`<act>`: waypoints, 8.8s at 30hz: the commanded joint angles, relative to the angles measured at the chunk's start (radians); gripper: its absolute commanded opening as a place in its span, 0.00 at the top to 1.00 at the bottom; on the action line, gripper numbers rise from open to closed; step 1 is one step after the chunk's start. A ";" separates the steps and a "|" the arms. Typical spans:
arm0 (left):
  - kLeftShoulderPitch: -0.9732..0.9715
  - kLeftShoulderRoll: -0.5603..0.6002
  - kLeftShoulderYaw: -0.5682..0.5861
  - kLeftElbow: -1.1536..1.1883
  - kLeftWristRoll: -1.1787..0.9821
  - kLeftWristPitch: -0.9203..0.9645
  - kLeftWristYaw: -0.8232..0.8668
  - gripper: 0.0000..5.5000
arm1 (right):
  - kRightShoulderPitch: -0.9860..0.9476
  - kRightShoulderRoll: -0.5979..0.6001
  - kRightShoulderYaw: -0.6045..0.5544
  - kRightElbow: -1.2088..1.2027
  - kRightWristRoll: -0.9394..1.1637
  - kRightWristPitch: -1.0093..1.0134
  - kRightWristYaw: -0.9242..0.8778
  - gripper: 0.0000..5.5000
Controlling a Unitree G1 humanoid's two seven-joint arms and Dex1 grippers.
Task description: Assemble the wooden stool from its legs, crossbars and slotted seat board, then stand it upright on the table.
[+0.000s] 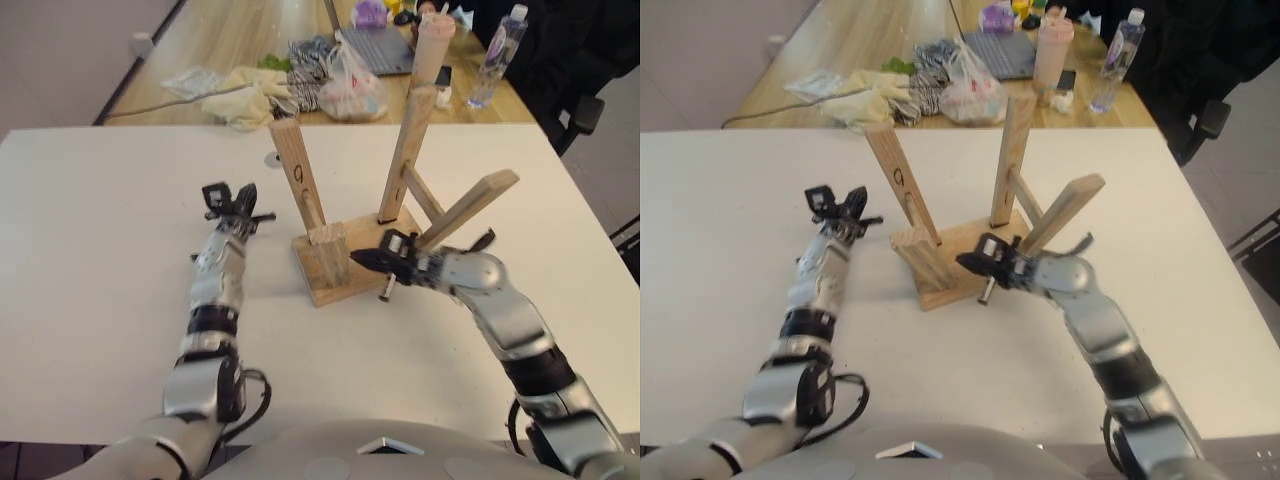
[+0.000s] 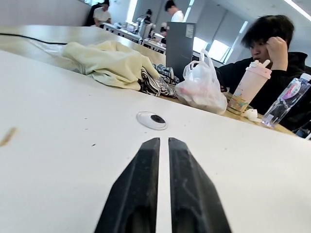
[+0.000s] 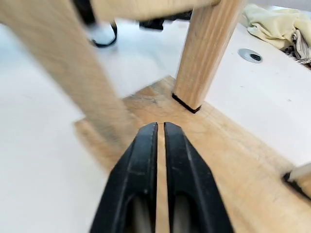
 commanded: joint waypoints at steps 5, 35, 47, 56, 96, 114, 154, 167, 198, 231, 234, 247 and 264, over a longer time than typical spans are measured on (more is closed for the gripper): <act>0.314 0.246 -0.208 -0.524 -0.090 0.367 -0.366 0.74 | 0.028 -0.281 -0.146 0.260 0.077 -0.005 0.250 0.72; 0.161 0.370 -0.402 -0.441 -0.071 0.519 -0.710 0.46 | -0.099 -0.045 -0.034 0.604 0.093 -0.167 0.408 0.67; 0.142 0.379 -0.327 -0.480 -0.082 0.462 -0.730 0.46 | -0.115 -0.071 0.019 0.568 0.065 -0.113 0.486 0.68; 0.139 0.405 -0.391 -0.501 -0.035 0.405 -0.778 0.46 | -0.125 -0.070 0.039 0.584 0.058 -0.135 0.479 0.69; -0.120 0.382 -0.128 -0.231 -0.388 1.046 -0.448 0.53 | -0.547 0.016 -0.190 0.908 0.399 0.774 0.159 0.26; -0.139 0.503 -0.060 -0.153 -0.343 0.962 -0.503 0.53 | -0.560 -0.060 -0.284 0.891 0.434 0.718 0.238 0.26; 0.176 0.539 -0.171 -0.260 -0.108 0.307 -0.943 0.58 | -0.263 0.085 0.024 0.565 0.098 -0.143 0.323 0.60; 0.115 0.424 0.165 -0.478 -0.715 1.238 -0.458 0.60 | -0.334 0.145 -0.428 0.254 0.807 0.877 0.077 0.66; -0.560 0.214 0.047 0.328 -0.863 0.722 0.432 0.69 | -0.629 0.337 -0.601 0.740 1.444 0.306 -1.503 0.62; 0.030 -0.118 -0.013 -0.009 0.013 -0.089 0.377 0.94 | -0.151 0.373 -0.343 0.617 0.153 -0.304 -0.970 0.45; 0.014 -0.145 0.007 0.054 0.017 -0.116 0.388 0.99 | -0.133 0.386 -0.339 0.619 0.124 -0.320 -0.954 0.45; -0.013 -0.143 0.065 0.100 0.037 -0.175 0.378 0.99 | -0.138 0.410 -0.321 0.578 0.018 -0.338 -0.900 0.45; -0.088 0.081 0.109 0.135 0.064 -0.050 0.312 0.99 | -0.142 0.533 -0.298 0.695 -0.067 -0.542 -0.948 0.45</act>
